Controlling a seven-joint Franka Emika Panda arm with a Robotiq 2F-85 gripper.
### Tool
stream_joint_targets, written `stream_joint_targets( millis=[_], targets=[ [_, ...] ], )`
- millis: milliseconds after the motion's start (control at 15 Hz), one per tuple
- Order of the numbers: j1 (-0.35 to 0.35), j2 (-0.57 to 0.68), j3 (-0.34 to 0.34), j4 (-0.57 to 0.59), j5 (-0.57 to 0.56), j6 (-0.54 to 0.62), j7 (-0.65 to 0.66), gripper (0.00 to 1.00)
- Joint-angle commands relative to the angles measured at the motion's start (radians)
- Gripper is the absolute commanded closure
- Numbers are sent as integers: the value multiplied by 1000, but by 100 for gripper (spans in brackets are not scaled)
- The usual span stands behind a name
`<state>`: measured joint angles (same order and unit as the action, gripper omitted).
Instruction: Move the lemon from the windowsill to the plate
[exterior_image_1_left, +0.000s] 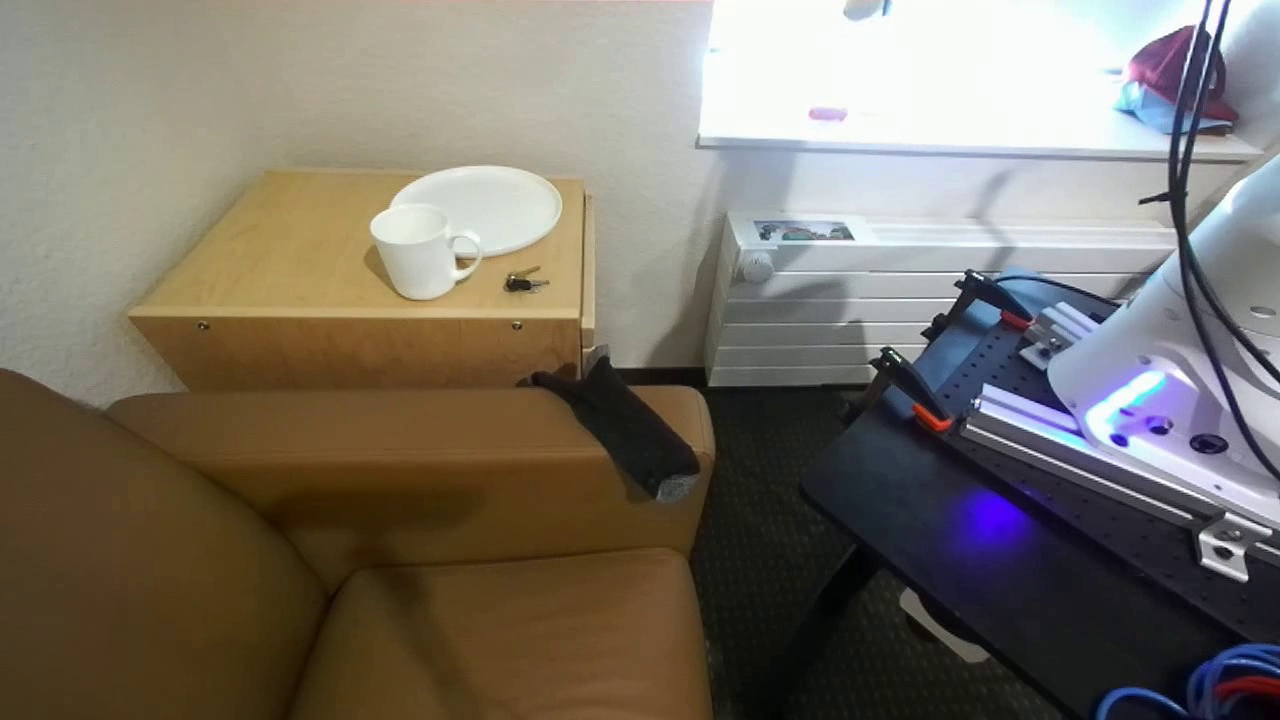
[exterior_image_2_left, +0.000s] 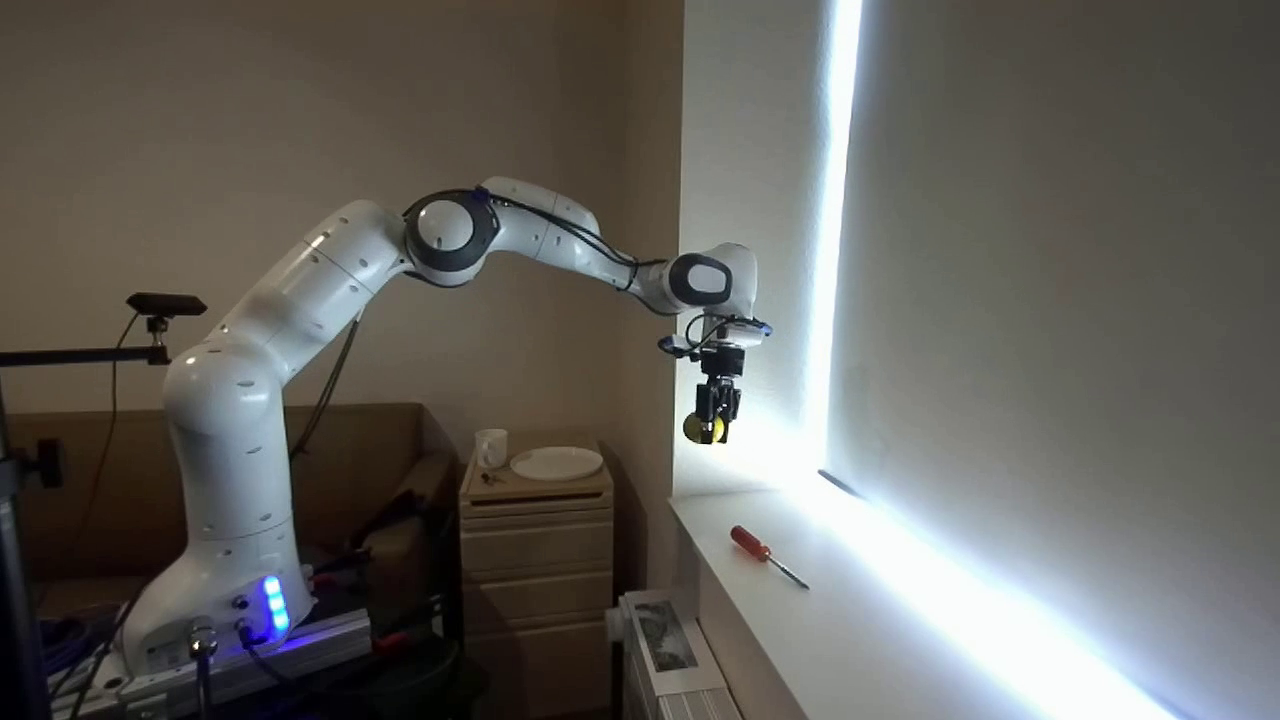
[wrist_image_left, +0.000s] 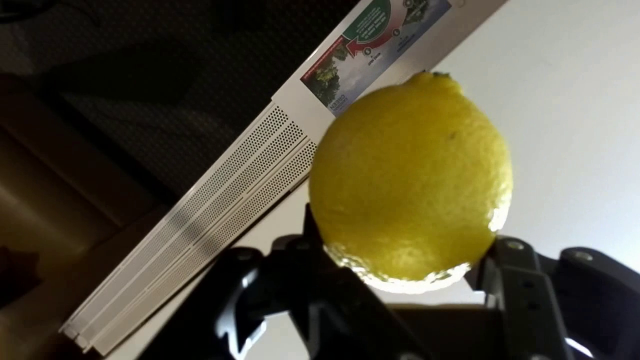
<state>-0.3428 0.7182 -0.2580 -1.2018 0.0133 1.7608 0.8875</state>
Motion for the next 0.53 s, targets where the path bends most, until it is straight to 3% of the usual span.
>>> stream_joint_targets(
  millis=[0,67,133,333,400,467],
  targets=[
    [53,-170,8,-240,-74,129,-133,63],
    [48,-214,20,-284,-55,179,-166,63],
    [57,-82,-13,-121,-37,90,-100,38],
    [67,-159,-9,-203,-37,133,-142,38],
    [67,-170,-9,-215,-37,135,-146,63],
    [68,-140,-1,-205,-49,98,-189,63]
  ],
)
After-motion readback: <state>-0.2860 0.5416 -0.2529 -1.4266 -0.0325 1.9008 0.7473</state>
